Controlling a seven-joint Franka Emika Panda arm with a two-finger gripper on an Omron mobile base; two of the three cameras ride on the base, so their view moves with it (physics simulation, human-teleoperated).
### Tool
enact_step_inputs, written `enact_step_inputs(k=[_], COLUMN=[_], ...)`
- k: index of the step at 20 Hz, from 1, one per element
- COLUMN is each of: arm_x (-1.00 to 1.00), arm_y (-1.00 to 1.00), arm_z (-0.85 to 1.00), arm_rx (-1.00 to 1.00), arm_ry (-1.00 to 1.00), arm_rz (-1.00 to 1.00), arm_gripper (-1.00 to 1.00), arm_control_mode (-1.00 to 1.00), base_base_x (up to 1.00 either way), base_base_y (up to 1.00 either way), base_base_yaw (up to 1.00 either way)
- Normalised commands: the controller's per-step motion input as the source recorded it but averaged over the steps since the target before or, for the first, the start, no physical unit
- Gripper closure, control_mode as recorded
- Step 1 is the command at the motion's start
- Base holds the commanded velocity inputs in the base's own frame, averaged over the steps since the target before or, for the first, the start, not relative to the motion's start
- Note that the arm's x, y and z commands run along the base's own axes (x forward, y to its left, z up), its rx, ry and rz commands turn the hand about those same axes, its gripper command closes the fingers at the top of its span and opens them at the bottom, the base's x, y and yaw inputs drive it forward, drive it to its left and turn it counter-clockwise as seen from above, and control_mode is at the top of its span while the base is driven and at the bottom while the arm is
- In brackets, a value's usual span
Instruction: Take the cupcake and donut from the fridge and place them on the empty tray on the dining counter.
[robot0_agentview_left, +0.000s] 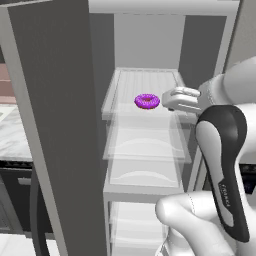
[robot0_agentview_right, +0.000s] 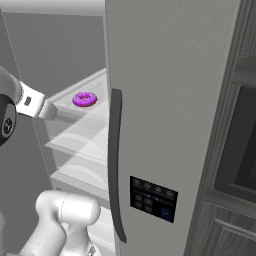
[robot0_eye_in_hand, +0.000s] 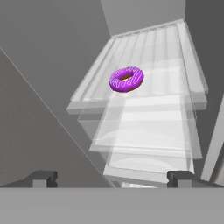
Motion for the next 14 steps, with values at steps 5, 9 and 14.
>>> enact_step_inputs(k=[5,9,14], arm_x=[0.50,0.47,0.40], arm_y=[0.32,0.06,0.00], arm_z=[-0.01,0.00,0.00], arm_rx=[0.00,0.00,0.00], arm_ry=[0.00,0.00,0.01], arm_rz=[-0.01,0.00,0.00], arm_gripper=[-1.00,-1.00,-1.00], arm_control_mode=[-1.00,-1.00,-1.00], base_base_x=[0.00,0.00,0.00], base_base_y=[0.00,0.00,0.00], base_base_yaw=[0.00,0.00,0.00])
